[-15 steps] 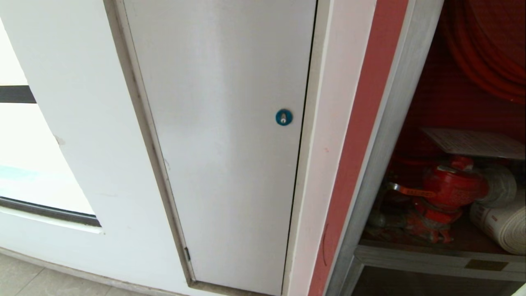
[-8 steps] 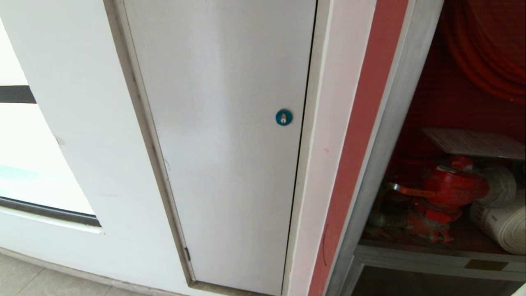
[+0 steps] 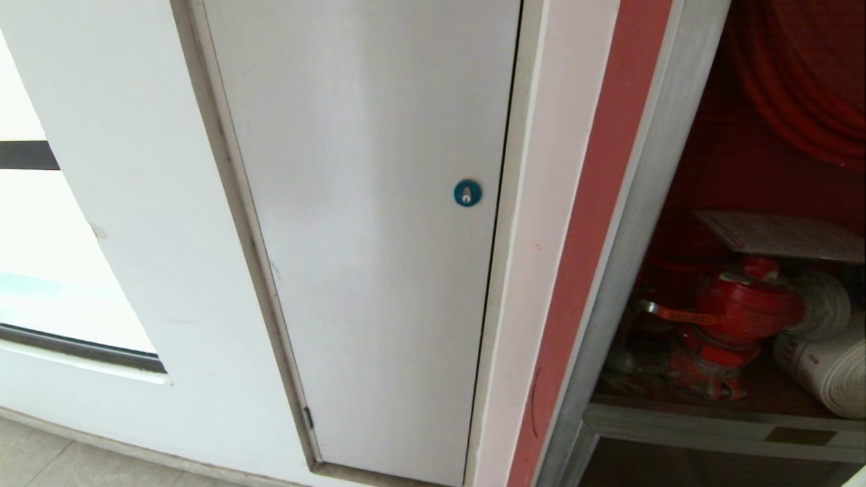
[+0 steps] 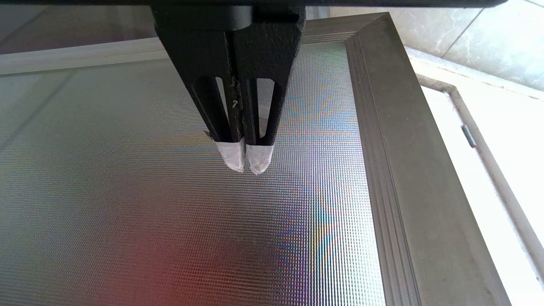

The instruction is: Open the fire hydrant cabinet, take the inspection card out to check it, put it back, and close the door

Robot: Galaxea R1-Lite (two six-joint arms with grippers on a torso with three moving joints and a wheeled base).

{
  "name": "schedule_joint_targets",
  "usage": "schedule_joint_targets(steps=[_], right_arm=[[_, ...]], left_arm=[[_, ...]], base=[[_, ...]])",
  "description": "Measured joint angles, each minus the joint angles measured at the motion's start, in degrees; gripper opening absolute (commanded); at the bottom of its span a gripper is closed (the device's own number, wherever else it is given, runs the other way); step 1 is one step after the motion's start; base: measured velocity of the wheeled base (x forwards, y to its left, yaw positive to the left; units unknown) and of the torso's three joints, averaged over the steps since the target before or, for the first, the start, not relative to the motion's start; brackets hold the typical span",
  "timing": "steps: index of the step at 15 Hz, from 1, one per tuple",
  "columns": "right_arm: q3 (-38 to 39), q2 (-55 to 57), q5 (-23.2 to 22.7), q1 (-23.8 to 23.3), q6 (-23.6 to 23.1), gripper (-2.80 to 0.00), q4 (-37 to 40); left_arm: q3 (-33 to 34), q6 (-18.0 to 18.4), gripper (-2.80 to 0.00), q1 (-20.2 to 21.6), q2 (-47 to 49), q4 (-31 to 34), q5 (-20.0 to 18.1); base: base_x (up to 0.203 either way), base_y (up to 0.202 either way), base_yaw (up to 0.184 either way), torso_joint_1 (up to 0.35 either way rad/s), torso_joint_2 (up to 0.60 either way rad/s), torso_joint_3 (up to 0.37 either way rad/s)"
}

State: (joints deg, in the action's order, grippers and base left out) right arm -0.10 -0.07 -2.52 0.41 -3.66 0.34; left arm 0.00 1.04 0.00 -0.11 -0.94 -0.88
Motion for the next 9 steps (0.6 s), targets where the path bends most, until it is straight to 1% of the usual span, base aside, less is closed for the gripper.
schedule_joint_targets(steps=[9], right_arm=[[0.0,0.0,0.0,0.0,0.02,-2.8,-0.01]], left_arm=[[0.0,0.0,-2.8,0.0,0.0,0.0,0.02]], base=[[0.0,0.0,0.0,0.0,0.0,0.0]])
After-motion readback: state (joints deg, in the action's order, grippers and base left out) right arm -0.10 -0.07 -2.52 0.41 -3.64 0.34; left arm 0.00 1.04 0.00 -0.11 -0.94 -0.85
